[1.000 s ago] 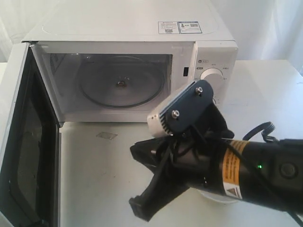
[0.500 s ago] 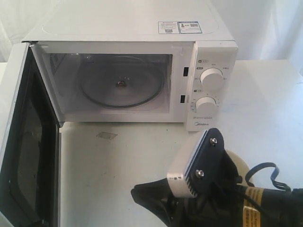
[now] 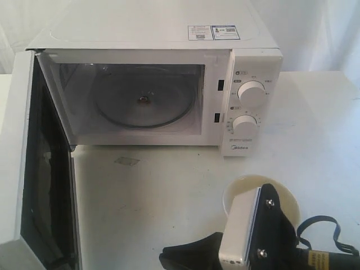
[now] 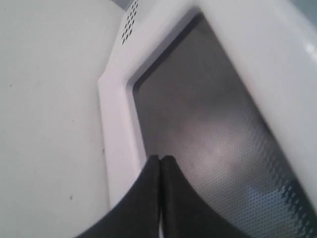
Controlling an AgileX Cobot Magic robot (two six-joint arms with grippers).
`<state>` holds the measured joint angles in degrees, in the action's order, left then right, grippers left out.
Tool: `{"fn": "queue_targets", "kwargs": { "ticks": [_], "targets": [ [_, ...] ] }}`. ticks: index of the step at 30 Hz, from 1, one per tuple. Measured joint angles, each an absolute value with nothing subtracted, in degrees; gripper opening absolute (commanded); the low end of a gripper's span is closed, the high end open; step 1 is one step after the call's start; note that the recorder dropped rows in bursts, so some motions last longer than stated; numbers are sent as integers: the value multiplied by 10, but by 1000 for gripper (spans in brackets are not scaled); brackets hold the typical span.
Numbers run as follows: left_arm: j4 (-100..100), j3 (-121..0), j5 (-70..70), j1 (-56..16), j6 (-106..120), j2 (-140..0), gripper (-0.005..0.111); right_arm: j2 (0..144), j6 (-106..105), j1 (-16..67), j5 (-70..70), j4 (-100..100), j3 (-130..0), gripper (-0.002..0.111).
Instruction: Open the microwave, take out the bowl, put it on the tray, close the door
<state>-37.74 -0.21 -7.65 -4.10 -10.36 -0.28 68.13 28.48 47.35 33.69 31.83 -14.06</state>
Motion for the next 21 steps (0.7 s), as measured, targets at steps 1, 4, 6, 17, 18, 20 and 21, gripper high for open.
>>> {"fn": "queue_targets", "kwargs": {
  "ticks": [1, 4, 6, 17, 18, 20, 21],
  "targets": [
    [-394, -4, -63, -41, -106, -3, 0, 681, 283, 474, 340, 318, -141, 0],
    [-410, -38, -39, -41, -85, -2, 0, 681, 279, 474, 344, 318, -136, 0],
    [-412, -70, -27, -41, -58, -2, 0, 681, 278, 474, 344, 318, -135, 0],
    [-369, -428, -320, -41, 69, -113, 0, 681, 277, 474, 344, 318, -135, 0],
    [-342, -461, -365, -41, 58, -136, 0, 681, 277, 474, 344, 318, -135, 0],
    [-280, -516, -448, -41, 17, -182, 0, 681, 277, 474, 344, 318, -135, 0],
    [-240, -536, -486, -41, -7, -203, 0, 681, 277, 474, 344, 318, -135, 0]
  ]
}}
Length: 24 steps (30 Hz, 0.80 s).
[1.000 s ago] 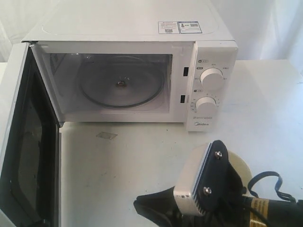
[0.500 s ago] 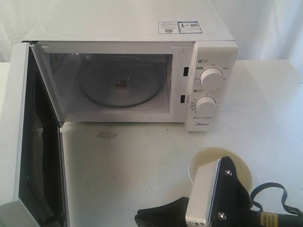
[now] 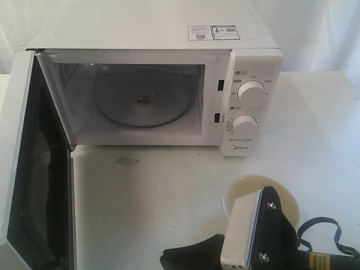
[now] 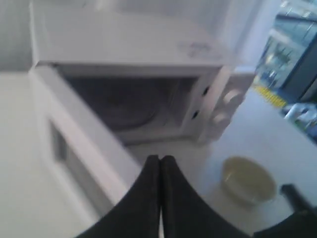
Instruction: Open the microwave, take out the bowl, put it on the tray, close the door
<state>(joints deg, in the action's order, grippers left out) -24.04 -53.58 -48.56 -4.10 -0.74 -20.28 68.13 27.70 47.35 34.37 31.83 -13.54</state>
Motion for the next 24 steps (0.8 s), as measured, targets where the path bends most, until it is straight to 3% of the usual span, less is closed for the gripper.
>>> {"fn": "queue_targets", "kwargs": {
  "ticks": [5, 11, 17, 24],
  "targets": [
    [-85, -566, -646, -41, -73, -282, 0, 681, 277, 474, 344, 318, -135, 0],
    [-31, -529, -646, -41, -59, -309, 0, 681, 275, 474, 344, 318, -135, 0],
    [-60, -440, -556, -40, 14, -340, 0, 681, 275, 474, 344, 318, -135, 0],
    [-297, -430, -461, -40, 381, -456, 0, 681, 275, 474, 344, 318, -135, 0]
  ]
}}
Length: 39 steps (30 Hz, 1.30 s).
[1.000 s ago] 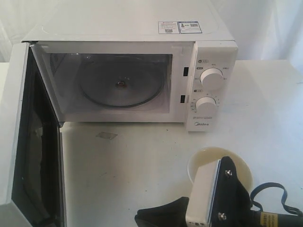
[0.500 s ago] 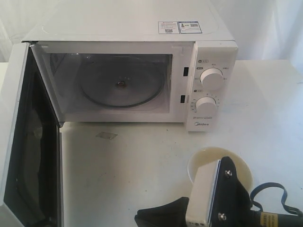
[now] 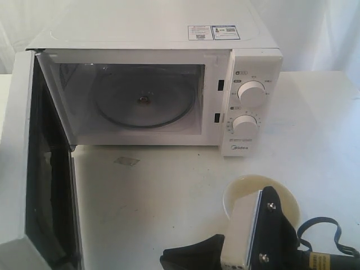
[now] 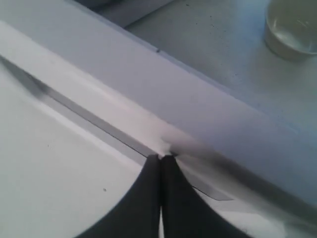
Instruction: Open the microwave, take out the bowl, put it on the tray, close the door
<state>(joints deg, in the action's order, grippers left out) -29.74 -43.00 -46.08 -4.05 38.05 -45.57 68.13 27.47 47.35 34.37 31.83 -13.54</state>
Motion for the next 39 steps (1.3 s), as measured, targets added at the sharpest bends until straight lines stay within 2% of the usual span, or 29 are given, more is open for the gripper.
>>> {"fn": "queue_targets", "kwargs": {
  "ticks": [9, 15, 24, 39],
  "targets": [
    [-522, -431, -452, -40, 655, -540, 0, 681, 286, 474, 369, 318, -135, 0],
    [-656, -431, -435, -40, 792, -582, 0, 681, 330, 474, 462, 400, -135, 0],
    [-806, -431, -424, -40, 911, -635, 0, 681, 334, 474, 567, 529, -135, 0],
    [-969, -461, -428, -40, 1072, -749, 0, 681, 333, 474, 574, 523, -135, 0]
  ]
}}
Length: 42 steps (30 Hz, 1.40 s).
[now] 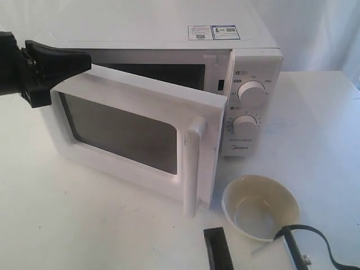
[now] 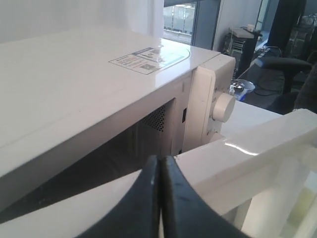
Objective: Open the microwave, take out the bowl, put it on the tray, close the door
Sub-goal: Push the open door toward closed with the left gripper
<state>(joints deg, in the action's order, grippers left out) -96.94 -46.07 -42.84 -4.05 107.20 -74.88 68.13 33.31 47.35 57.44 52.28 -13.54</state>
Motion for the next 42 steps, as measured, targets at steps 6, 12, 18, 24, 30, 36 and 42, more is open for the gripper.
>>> {"fn": "queue_targets", "kwargs": {
  "ticks": [6, 12, 18, 24, 30, 36, 42],
  "targets": [
    [-986, -480, -436, -40, 1084, -780, 0, 681, 328, 474, 573, 460, -135, 0],
    [-986, -488, -455, -40, 1100, -808, 0, 681, 316, 474, 559, 437, -135, 0],
    [-912, -493, -504, -40, 1059, -792, 0, 681, 313, 474, 492, 436, -135, 0],
    [-808, -493, -518, -40, 986, -780, 0, 681, 306, 474, 475, 432, -135, 0],
    [-820, -493, -440, -40, 1009, -802, 0, 681, 277, 474, 480, 389, -135, 0],
    [-977, -497, -436, -40, 1122, -852, 0, 681, 265, 474, 519, 352, -150, 0],
    [-984, -505, -451, -40, 1122, -854, 0, 689, 249, 474, 550, 272, -156, 0]
  ]
}}
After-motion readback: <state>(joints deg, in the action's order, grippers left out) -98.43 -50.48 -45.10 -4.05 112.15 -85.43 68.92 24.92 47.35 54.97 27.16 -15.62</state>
